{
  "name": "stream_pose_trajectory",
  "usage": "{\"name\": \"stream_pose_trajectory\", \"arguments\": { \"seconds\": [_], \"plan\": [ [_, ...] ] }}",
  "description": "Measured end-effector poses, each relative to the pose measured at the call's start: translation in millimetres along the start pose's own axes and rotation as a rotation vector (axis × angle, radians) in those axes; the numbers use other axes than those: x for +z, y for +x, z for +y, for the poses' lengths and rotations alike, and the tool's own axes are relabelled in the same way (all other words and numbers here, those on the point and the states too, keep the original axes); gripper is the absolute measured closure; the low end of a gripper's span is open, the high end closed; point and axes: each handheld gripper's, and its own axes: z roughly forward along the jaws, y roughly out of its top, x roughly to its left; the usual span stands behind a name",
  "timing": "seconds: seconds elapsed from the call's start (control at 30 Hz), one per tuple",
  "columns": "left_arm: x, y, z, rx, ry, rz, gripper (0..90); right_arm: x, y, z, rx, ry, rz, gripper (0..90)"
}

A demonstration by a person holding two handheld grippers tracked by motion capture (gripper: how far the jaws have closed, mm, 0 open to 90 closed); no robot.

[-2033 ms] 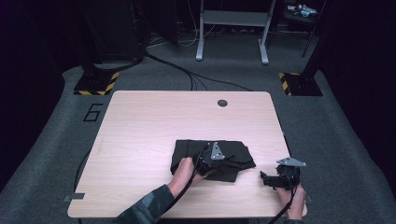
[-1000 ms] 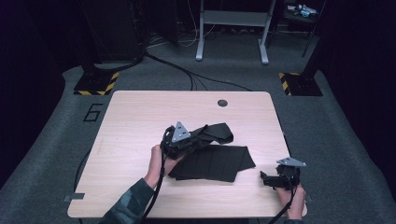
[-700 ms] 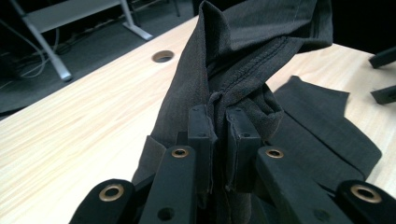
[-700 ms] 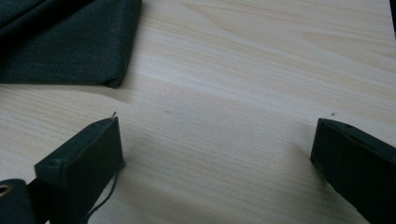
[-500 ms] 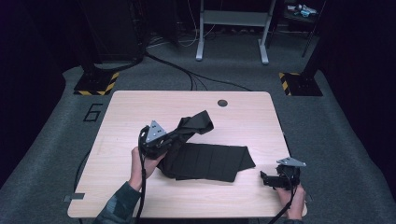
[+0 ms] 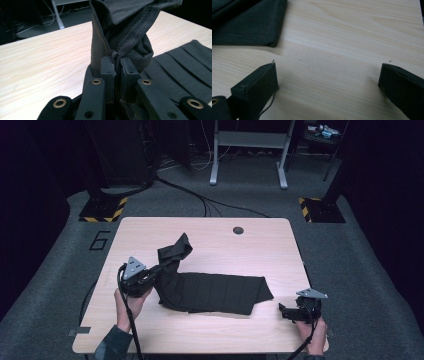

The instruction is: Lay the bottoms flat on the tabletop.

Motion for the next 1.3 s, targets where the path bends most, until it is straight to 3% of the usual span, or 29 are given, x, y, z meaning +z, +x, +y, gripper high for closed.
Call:
{"name": "stream_pose_trajectory", "arguments": {
  "seconds": [0.43, 0.5, 0.57, 0.83, 0.93, 1.0, 1.2, 1.3],
  "plan": [
    [-18.4, 29.4, -32.5, -0.099, 0.010, 0.080, 84.3, 0.0, 0.0, 0.0, 0.001, 0.000, -0.001, 1.7],
    [-21.5, 38.0, -42.7, -0.133, 0.024, 0.091, 84.1, 0.0, 0.0, 0.0, 0.001, 0.001, -0.001, 1.7],
    [-22.4, 40.8, -46.2, -0.140, 0.033, 0.098, 83.9, 0.0, 0.0, 0.0, 0.001, 0.000, -0.001, 1.7],
    [-25.3, 64.3, -87.0, -0.226, 0.137, 0.122, 79.7, 0.0, -0.1, 0.2, 0.002, 0.002, -0.002, 1.7],
    [-25.7, 67.4, -96.1, -0.243, 0.167, 0.127, 74.0, 0.0, -0.1, 0.2, 0.002, 0.002, -0.003, 1.7],
    [-29.2, 69.4, -105.4, -0.264, 0.199, 0.136, 58.5, 0.0, 0.0, 0.2, 0.003, 0.002, -0.003, 1.7],
    [-43.9, 68.0, -109.1, -0.269, 0.191, 0.151, 36.0, 0.0, 0.0, 0.2, 0.003, 0.002, -0.004, 1.7],
    [-51.1, 67.9, -103.0, -0.259, 0.173, 0.155, 31.4, 0.0, -0.1, 0.1, -0.001, -0.001, -0.009, 2.0]
  ]
}}
